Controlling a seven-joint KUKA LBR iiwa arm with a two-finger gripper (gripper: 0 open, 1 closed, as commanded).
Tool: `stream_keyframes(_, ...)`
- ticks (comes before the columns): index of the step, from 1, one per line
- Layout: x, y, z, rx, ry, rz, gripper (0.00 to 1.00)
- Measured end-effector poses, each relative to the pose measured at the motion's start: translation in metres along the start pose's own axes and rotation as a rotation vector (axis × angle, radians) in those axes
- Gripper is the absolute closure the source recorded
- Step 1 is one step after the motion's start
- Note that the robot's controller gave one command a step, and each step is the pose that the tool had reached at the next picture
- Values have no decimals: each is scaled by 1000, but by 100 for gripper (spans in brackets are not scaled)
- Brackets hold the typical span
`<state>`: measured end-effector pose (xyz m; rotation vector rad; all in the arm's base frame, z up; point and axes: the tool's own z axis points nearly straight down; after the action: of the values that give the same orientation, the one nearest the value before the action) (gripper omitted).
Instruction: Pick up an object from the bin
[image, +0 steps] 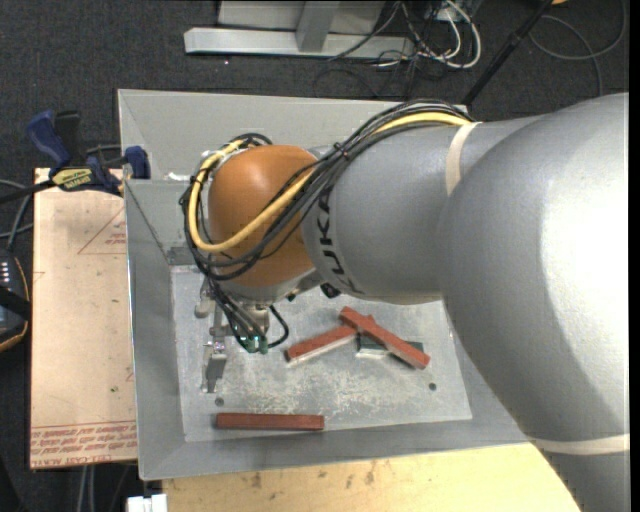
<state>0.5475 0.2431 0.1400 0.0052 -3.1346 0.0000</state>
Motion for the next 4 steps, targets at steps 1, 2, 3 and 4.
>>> stream_keyframes(1, -2, -1, -4, -1, -7, 3, 0)
stream_keyframes(2, 49, -28, 59, -12, -20, -81, 100)
stream_keyframes(3, 49, -28, 59, -12, -20, -81, 100)
stream_keyframes(4, 58, -38, 16, 0, -3, -68, 100)
